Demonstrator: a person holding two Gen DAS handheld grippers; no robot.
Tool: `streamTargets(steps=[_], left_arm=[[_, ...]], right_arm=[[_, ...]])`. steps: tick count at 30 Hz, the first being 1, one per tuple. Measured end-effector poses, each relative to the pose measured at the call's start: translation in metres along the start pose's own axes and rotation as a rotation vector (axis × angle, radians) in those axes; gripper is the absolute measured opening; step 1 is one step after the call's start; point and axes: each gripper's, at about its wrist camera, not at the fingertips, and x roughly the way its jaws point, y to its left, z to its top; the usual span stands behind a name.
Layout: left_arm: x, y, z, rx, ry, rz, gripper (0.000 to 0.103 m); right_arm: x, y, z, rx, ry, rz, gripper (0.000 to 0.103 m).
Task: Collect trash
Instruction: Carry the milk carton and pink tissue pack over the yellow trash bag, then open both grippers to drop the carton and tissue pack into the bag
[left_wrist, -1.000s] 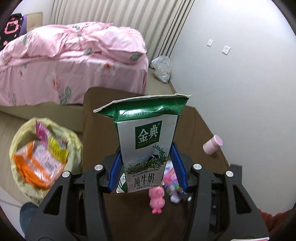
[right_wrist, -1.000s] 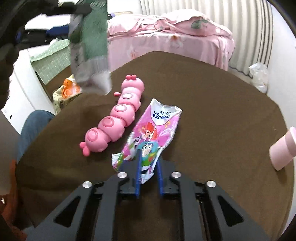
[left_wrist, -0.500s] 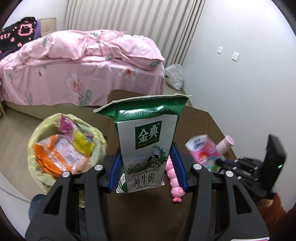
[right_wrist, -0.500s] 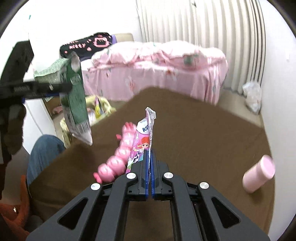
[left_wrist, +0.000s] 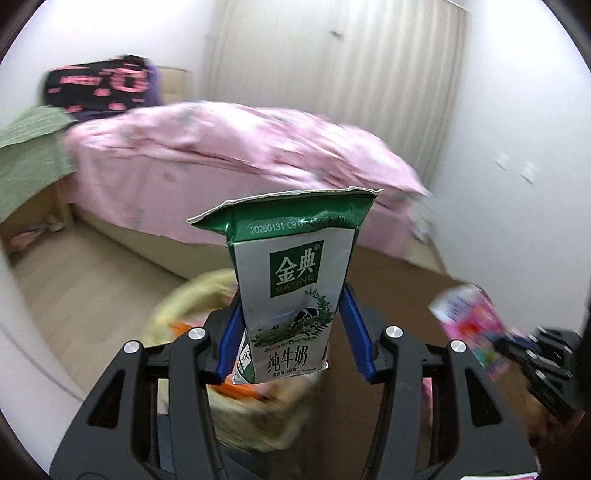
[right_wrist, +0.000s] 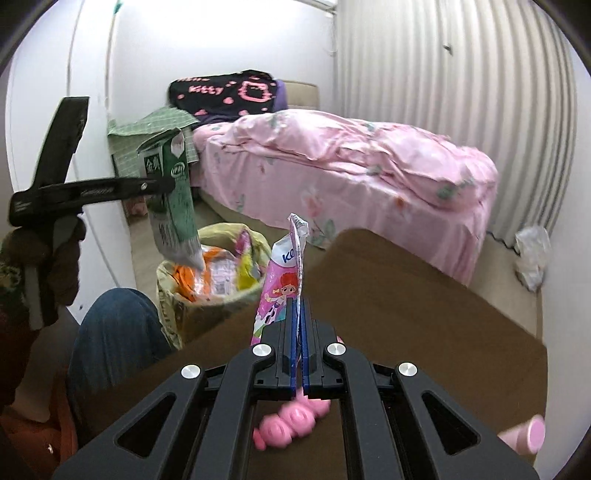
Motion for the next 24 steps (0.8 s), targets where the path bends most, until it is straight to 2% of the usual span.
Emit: streamTargets(steps=[3,5,10,14,17,21,24], left_arm=[[0.016,0.034,-0.001,-0.097,-0.001,0.052,0.047],[0.036,0.051,-0.008,-0.136,0.037,0.06,0.047],[0.09,0.066,-0.028,-0.136,0.165,0.109,0.047],[0.133,0.068,-0.05,-0.099,0.255,0.13,0.047],[0.157,0.078,-0.067,-0.122,0.328,0.134,0.047],[0.163,0.081,-0.069,-0.119,0.346,0.13,0.047],[0.166,0.089,-0.073,-0.161,0.365,0.122,0.047]], right_arm=[[0.02,0.009,0.02,-0.04,-0.001,0.034,0.004],[0.039,0.012,0.033,-0.055,0.008,0.054,0.004],[0.102,0.017,0.063,-0.077,0.07,0.114,0.004],[0.174,0.024,0.078,-0.084,0.188,0.166,0.004],[0.225,0.035,0.075,-0.117,0.291,0.188,0.004],[0.275,0.053,0.065,-0.153,0.401,0.225,0.004],[0.296,0.062,0.058,-0.162,0.459,0.255,0.004]])
